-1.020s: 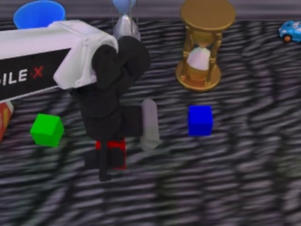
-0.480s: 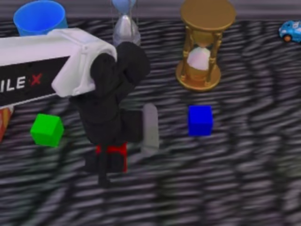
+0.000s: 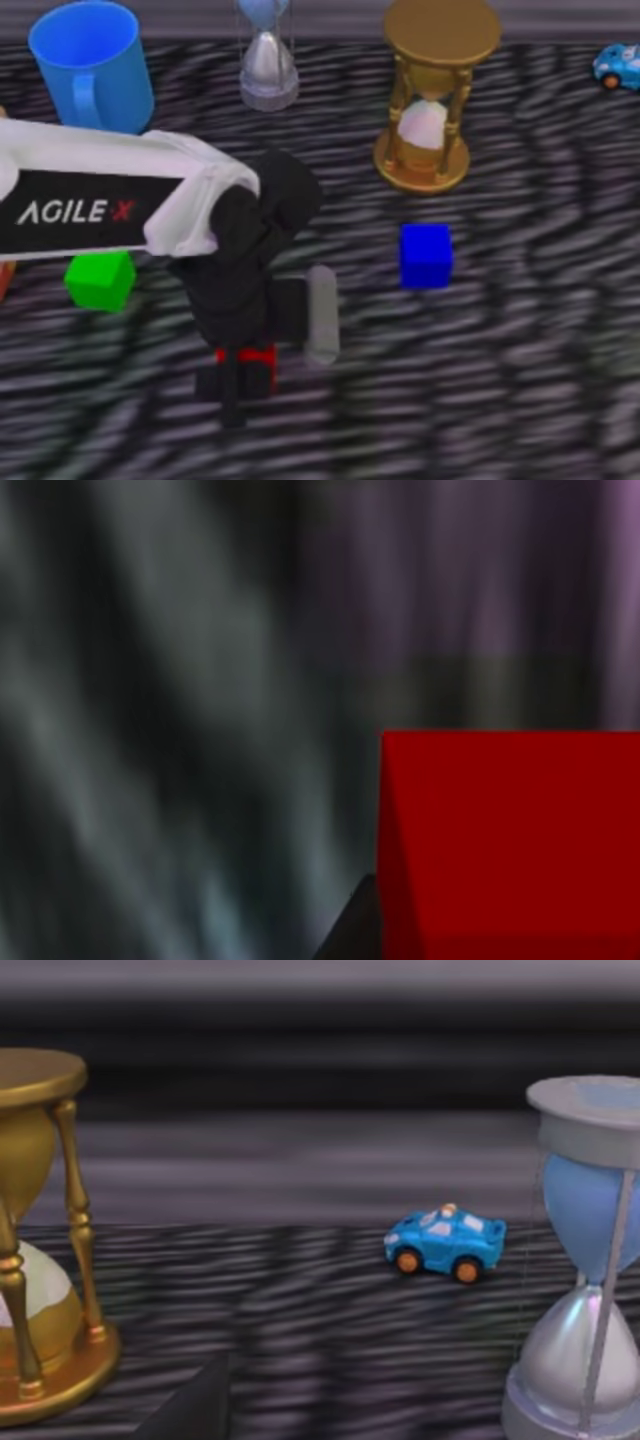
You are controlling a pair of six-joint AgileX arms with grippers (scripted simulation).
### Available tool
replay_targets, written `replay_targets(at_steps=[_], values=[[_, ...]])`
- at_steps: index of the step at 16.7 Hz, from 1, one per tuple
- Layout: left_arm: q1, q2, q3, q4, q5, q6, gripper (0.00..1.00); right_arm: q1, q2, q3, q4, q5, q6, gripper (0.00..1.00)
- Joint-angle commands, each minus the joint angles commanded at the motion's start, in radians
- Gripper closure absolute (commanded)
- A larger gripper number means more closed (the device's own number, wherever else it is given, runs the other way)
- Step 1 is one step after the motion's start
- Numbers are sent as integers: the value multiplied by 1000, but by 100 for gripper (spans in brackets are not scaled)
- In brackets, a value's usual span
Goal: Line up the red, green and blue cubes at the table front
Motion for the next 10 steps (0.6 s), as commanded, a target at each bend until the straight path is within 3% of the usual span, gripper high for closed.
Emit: replay_targets(at_steps=[3,10], values=[[0,0,0,0,0,0,100,0,0,0,0,0,0,0],[0,0,0,0,0,0,47,0,0,0,0,0,0,0]])
